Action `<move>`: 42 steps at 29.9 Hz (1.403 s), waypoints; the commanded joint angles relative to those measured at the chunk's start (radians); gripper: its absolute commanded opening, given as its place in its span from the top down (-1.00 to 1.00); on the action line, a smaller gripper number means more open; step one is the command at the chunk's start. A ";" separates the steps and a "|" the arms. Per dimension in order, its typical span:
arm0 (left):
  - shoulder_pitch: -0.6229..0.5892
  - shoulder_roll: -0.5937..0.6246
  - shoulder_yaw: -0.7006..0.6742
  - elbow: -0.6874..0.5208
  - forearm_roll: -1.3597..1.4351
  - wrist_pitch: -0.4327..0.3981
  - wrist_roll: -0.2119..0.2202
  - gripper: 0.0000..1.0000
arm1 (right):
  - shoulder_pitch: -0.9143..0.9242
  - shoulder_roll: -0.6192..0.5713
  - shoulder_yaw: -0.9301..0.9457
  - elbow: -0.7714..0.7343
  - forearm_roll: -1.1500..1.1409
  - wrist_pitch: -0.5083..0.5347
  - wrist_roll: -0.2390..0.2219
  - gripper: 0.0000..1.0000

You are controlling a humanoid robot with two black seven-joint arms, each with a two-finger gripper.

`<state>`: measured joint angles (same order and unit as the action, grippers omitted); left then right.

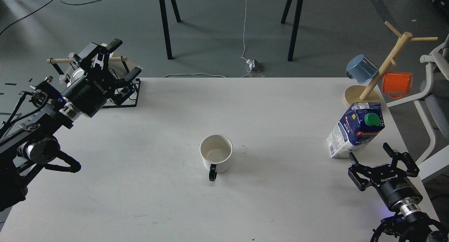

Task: Place cup and milk with both arms
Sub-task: 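Grasp the milk carton with the right gripper and lift it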

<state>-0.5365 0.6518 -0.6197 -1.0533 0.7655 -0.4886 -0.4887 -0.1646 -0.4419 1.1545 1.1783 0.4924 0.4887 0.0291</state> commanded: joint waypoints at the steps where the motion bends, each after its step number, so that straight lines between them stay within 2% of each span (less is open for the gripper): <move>1: 0.007 0.000 0.000 -0.001 0.000 0.000 0.000 -0.87 | 0.019 0.000 -0.004 -0.015 0.000 0.000 0.000 -0.99; 27: 0.052 0.000 0.001 0.003 0.000 0.000 0.000 -0.88 | 0.069 0.041 -0.007 -0.131 0.002 0.000 0.000 -0.99; 42: 0.079 0.012 -0.005 0.003 0.000 0.000 0.000 -0.89 | 0.103 0.081 -0.022 -0.129 0.000 0.000 0.000 -0.99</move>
<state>-0.4757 0.6591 -0.6207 -1.0507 0.7655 -0.4886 -0.4887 -0.0654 -0.3695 1.1322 1.0477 0.4923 0.4887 0.0292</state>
